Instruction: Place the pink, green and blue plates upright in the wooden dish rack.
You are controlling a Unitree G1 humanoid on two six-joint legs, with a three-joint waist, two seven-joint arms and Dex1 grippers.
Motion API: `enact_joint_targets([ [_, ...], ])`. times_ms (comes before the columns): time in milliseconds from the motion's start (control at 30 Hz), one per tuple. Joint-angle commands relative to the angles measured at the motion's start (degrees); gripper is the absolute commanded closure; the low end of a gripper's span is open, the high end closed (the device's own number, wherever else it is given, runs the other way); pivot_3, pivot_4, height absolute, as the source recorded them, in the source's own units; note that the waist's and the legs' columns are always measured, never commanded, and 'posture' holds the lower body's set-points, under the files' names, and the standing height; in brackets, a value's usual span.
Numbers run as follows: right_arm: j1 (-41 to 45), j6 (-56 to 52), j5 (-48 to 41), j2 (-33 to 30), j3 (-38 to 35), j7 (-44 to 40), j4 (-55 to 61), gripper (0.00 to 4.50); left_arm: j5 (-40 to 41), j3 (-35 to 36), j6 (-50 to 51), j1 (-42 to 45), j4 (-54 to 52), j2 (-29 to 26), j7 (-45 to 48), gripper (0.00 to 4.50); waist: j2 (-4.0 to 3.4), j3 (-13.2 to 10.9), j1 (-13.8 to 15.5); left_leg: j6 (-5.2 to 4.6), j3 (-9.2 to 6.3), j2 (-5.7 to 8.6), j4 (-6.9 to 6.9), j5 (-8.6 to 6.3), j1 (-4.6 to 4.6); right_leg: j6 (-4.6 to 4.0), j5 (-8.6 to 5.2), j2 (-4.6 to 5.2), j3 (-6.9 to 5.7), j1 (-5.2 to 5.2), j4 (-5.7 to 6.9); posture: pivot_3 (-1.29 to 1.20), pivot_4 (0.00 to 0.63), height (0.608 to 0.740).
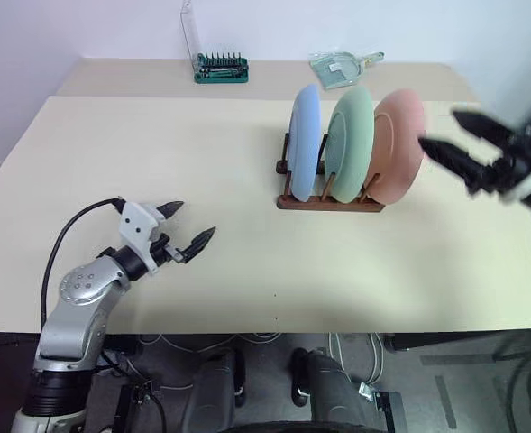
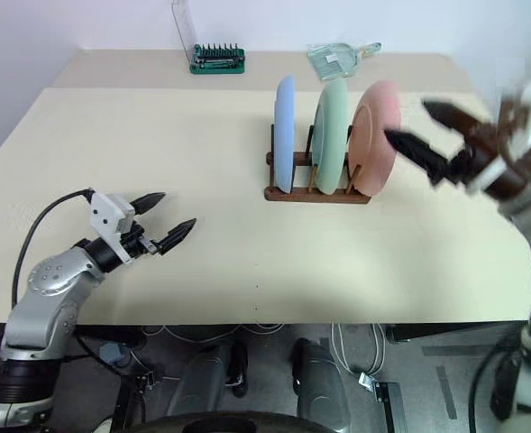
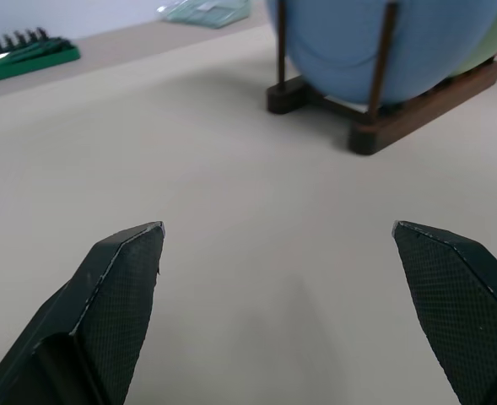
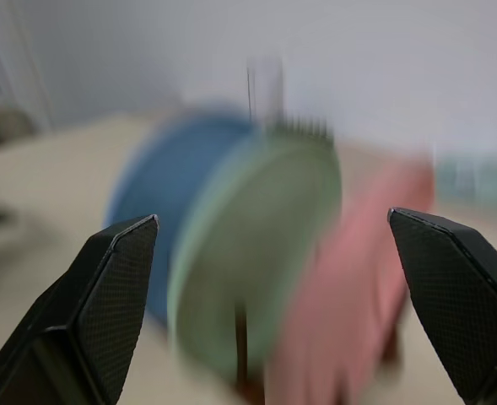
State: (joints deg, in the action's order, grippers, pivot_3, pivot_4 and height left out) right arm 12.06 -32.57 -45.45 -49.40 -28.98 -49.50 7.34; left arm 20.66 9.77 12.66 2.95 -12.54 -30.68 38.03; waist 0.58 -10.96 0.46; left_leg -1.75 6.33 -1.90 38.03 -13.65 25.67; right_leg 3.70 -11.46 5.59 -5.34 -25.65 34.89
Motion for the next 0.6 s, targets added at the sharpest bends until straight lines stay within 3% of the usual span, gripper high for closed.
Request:
enact_joint_targets([
  [33,-2.48,5.18,4.08,-1.11,-2.59,-2.32,-2.24,0.05,0.75,3.24,-1.99,-1.29,1.31,-0.98,0.85,0.00,-0.11,-0.01,-0.21,0.01,0.00,-0.01,0.00,0.00,-0.03,-0.01,0.00,0.01,0.00,-0.01,0.01,0.00,0.150,0.740],
  [233,-4.78,12.68,12.88,0.73,2.18,-3.52,-10.14,0.05,0.84,4.07,-2.47,-2.55,1.76,-1.43,1.94,0.00,-0.11,0.01,-0.10,0.21,-0.02,-0.08,0.00,-0.11,-0.25,0.02,-0.02,0.05,-0.02,0.07,-0.01,0.00,0.150,0.740],
  [600,-0.34,14.55,16.24,3.48,7.56,-3.58,-15.12,0.05,0.60,3.57,-0.94,-5.21,-1.37,-0.31,-0.06,0.00,-0.16,-0.01,0.17,0.21,0.00,-0.08,-0.04,-0.11,-0.16,-0.19,0.11,0.05,-0.02,0.04,-0.13,0.00,0.150,0.740],
])
